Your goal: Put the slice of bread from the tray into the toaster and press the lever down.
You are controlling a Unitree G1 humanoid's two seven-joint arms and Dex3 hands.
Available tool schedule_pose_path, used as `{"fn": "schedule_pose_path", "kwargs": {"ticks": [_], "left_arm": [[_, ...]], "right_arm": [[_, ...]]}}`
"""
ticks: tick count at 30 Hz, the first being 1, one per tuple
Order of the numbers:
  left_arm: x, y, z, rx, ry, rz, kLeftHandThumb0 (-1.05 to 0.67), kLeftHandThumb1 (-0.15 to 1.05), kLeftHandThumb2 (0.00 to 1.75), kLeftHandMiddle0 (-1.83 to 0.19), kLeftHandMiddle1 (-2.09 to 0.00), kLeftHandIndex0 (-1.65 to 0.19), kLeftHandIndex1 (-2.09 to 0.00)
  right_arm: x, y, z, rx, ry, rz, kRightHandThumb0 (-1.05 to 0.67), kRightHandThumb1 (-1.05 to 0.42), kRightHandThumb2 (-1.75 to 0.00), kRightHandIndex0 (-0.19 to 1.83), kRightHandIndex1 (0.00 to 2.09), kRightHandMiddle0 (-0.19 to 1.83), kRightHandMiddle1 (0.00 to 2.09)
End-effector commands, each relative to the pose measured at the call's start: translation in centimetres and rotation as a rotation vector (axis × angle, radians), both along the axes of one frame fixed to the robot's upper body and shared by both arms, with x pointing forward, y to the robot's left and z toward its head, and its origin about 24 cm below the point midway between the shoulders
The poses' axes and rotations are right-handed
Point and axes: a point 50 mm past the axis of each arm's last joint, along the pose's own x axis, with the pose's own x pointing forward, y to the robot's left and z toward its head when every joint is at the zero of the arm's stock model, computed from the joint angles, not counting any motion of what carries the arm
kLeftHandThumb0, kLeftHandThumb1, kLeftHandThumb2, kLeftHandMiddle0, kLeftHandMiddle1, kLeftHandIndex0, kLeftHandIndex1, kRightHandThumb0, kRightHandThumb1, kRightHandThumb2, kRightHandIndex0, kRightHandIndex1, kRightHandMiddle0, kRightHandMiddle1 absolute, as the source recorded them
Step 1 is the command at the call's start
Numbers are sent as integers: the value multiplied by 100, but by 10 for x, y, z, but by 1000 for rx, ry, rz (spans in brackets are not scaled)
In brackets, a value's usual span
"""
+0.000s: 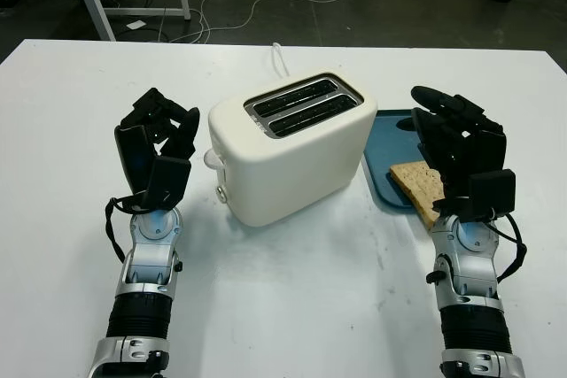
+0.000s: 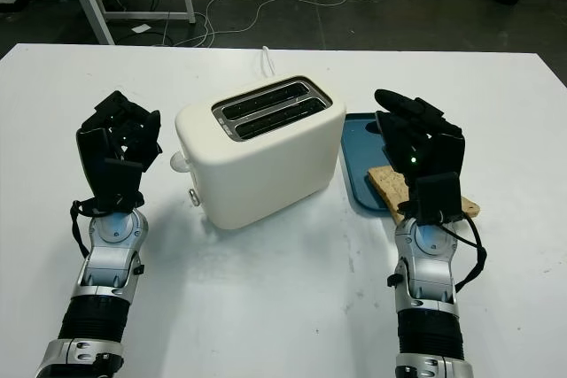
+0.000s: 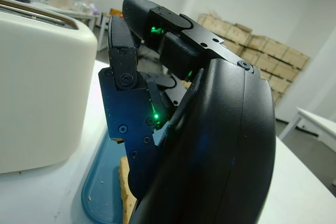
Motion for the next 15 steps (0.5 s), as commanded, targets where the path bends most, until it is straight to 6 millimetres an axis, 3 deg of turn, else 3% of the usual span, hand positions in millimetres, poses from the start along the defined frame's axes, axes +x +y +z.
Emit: {"fn": "schedule_pose_path", "kwargs": {"ticks": [1,10,15], "left_arm": [[1,1,4,6,-17,-5,-100,92,34,-101,-172,-86,-156],[0,2,4,4,-12,-5,-100,92,34,-102,-172,-87,-157],[0,4,4,17,-14,5,-100,92,34,-102,-172,-87,-157]], "right_arm": [[0,0,3,3,-11,-4,-41,-92,-18,76,108,105,13],[0,2,2,-18,-21,0,-33,-92,-19,77,116,107,14],[-3,-8,6,-134,-49,46,-33,-92,-15,72,118,103,13]]}}
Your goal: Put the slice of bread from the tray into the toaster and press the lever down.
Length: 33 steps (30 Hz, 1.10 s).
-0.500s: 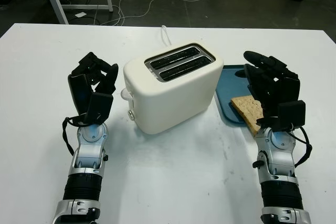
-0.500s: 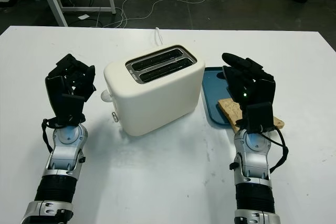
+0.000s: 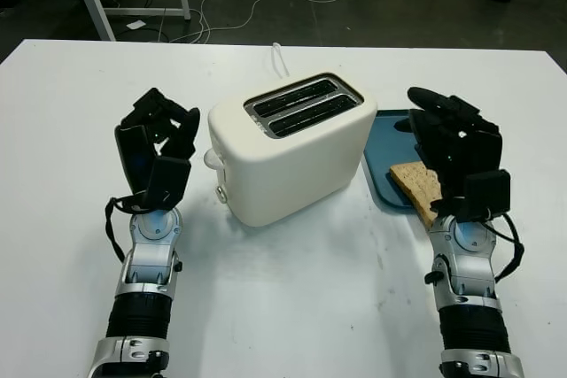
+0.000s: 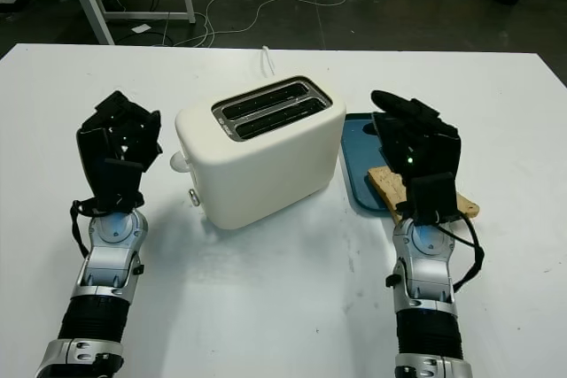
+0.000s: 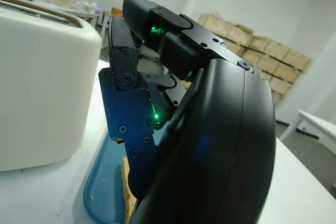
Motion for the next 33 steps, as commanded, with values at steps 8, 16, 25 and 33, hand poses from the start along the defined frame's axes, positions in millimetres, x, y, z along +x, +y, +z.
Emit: {"fn": "schedule_pose_path", "kwargs": {"ticks": [8,16,25,33], "left_arm": [[0,7,5,22,-22,-4,-100,92,33,-102,-173,-87,-156],[2,8,6,25,-21,-15,-100,92,35,-103,-172,-86,-157],[1,9,6,14,-26,-9,-98,92,35,-100,-174,-83,-159],[0,9,5,19,-24,-2,-99,92,36,-101,-174,-83,-160]], "right_arm": [[-29,-57,26,-812,-151,-10,-42,-82,0,56,85,72,49],[-53,-96,32,-1404,-65,22,-52,-76,0,46,13,48,0],[-61,-90,46,-1824,17,89,-70,-70,0,20,0,19,0],[-62,-92,31,-1899,116,29,-61,-70,-1,13,0,11,0]]}}
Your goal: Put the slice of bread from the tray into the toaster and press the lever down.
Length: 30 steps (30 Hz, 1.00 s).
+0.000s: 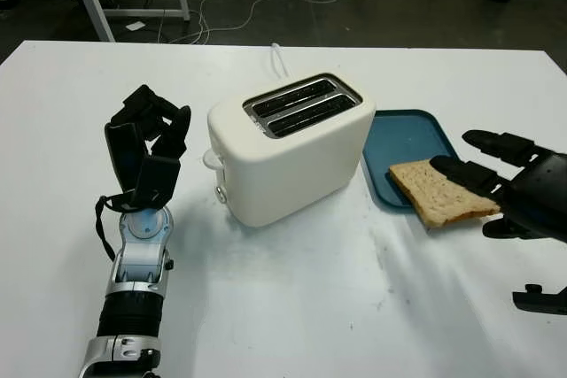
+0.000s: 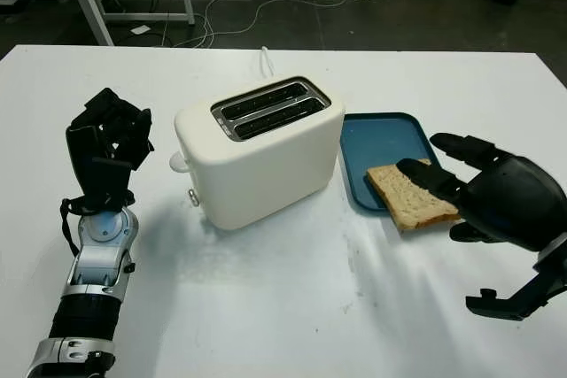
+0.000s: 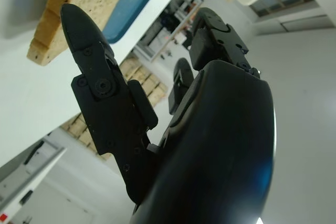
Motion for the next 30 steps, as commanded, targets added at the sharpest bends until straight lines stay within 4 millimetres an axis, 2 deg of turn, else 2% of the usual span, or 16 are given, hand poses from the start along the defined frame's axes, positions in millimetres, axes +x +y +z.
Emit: {"fn": "schedule_pose_path", "kwargs": {"ticks": [1,13,19,23,24,26,28,30], "left_arm": [[0,0,2,3,-11,4,-99,92,37,-101,-174,-83,-160],[1,0,4,24,-16,-1,-100,92,38,-100,-175,-84,-161],[1,0,6,2,-23,-12,-99,92,36,-100,-174,-85,-159],[1,0,6,5,-21,-9,-99,92,36,-101,-174,-84,-159],[1,0,5,3,-20,-8,-99,92,36,-101,-174,-84,-160],[1,0,6,6,-17,-3,-100,92,36,-102,-175,-85,-160],[1,0,5,8,-15,-5,-100,92,37,-101,-174,-85,-160],[1,0,5,7,-16,-7,-99,92,36,-101,-174,-84,-160]], "right_arm": [[1,-7,-8,-14,14,-46,-59,-70,-1,12,0,10,0],[9,-45,-49,55,68,-215,-49,-72,-1,12,2,8,1],[6,-57,-72,128,38,-227,-48,-73,-1,19,6,13,3],[5,-55,-82,176,-33,-196,-42,-79,-2,25,13,21,5],[5,-54,-83,193,-51,-181,-40,-82,-1,21,24,23,4],[3,-52,-87,211,-89,-146,-35,-84,0,6,68,29,3],[2,-50,-90,231,-119,-118,-33,-85,-1,3,81,33,3],[2,-49,-92,244,-147,-94,-32,-86,-1,4,85,35,4]]}}
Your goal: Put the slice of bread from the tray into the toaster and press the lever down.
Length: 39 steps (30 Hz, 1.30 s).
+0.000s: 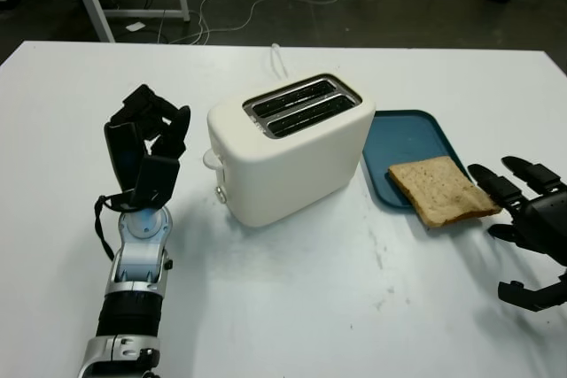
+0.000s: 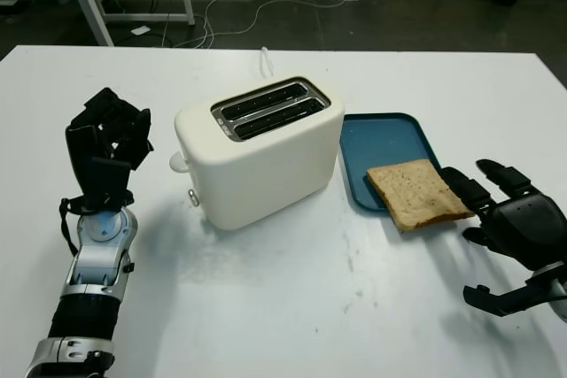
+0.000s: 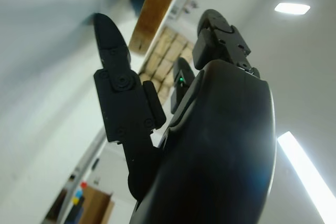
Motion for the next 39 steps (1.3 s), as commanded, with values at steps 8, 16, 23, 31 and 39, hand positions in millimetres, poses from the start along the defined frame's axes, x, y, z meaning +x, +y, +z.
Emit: {"fn": "schedule_pose_path", "kwargs": {"ticks": [8,16,23,31,39], "left_arm": [[1,0,4,-4,-16,-1,-98,92,36,-101,-174,-84,-160],[0,0,3,-5,-15,-2,-98,92,36,-100,-174,-83,-158],[-1,1,2,3,-12,2,-98,92,36,-100,-174,-83,-158],[-1,1,2,6,-12,2,-98,92,36,-101,-173,-84,-159],[-1,1,2,9,-12,1,-98,92,36,-101,-173,-84,-158]], "right_arm": [[2,10,-9,17,-58,94,-31,-89,-1,6,89,39,3],[5,13,-12,36,-56,96,-32,-88,0,8,87,41,2],[15,13,-21,-28,-1,31,-36,-89,-1,8,92,42,2],[22,21,-20,-56,-35,68,-35,-92,-4,10,131,58,9],[22,27,-17,-58,-126,126,-44,-92,-18,36,174,9,173]]}}
